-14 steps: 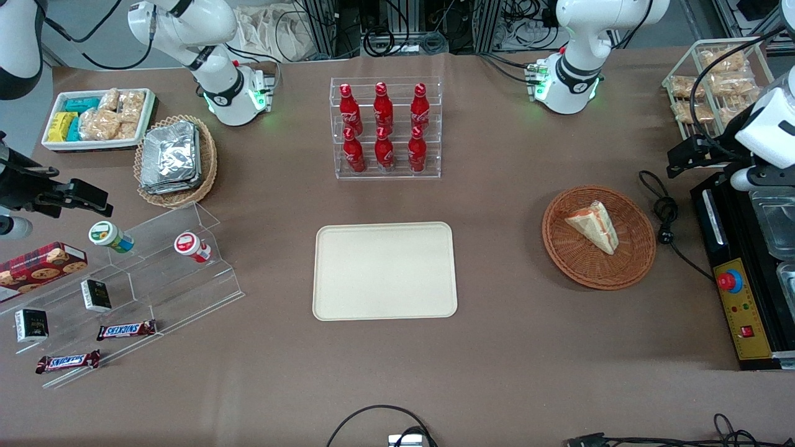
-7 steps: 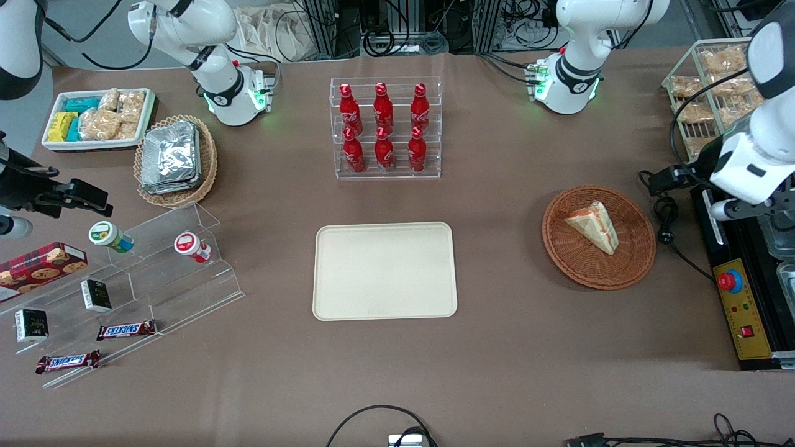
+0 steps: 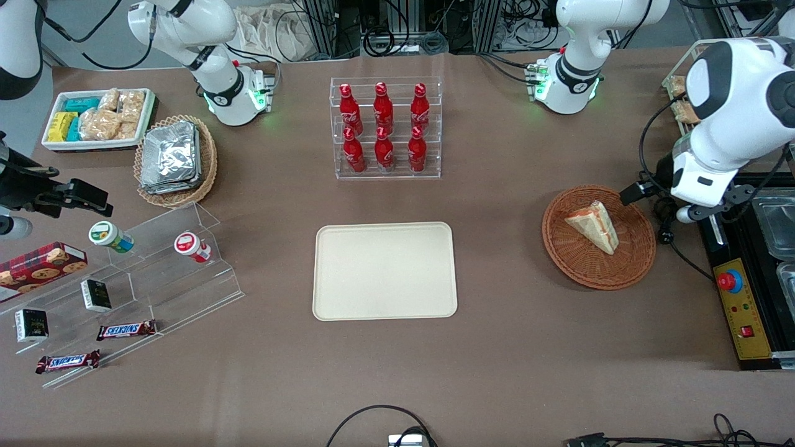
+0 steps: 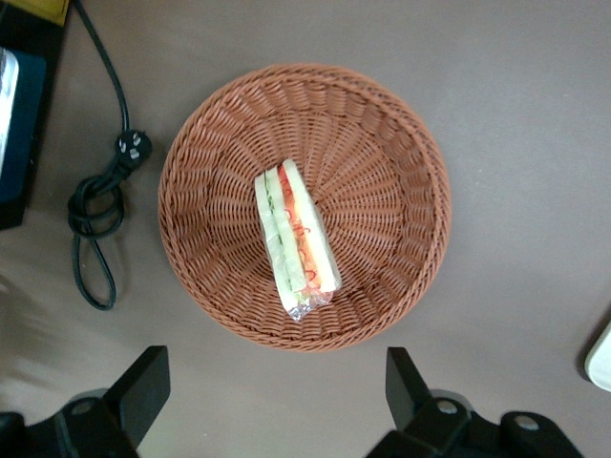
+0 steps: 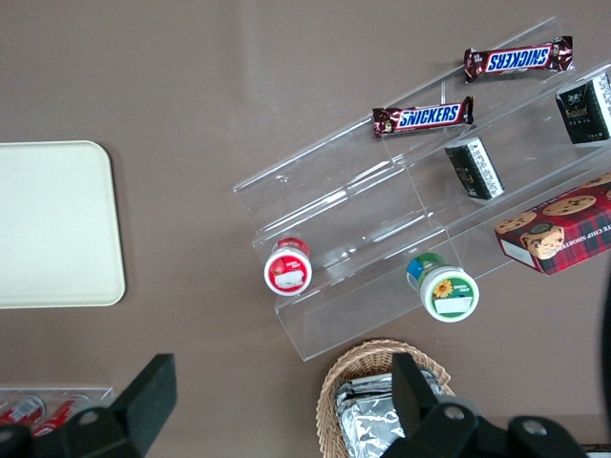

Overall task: Place sandwich from basket to tray
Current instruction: 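Move the left gripper over the wrapped sandwich in the wicker basket, then lower the open left gripper around the sandwich wedge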

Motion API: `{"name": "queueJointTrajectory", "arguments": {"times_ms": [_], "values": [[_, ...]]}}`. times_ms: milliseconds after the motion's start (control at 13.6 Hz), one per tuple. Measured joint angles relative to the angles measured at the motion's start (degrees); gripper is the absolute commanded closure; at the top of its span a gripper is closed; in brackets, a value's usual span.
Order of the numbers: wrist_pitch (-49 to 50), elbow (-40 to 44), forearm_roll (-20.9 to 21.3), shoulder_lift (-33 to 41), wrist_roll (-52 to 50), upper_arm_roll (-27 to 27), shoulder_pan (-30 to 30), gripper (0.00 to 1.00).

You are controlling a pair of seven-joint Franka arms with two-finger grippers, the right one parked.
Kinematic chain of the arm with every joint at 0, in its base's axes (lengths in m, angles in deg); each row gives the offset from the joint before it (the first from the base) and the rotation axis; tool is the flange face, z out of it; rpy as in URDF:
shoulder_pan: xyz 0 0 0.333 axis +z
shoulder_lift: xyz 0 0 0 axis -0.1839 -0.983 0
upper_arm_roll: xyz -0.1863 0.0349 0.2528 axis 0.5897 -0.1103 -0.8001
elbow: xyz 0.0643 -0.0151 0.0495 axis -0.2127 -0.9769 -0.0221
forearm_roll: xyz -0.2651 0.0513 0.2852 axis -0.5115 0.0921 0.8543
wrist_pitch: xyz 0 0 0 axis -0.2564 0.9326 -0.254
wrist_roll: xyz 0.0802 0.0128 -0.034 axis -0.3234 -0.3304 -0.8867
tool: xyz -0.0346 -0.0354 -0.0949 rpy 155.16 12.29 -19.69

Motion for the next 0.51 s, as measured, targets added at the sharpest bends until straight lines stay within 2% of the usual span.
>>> {"name": "queueJointTrajectory", "arguments": {"times_ms": [513], "values": [[-9.9,-9.2,0.0,0.7,-6.9,0.0,0.0,0.00]]}}
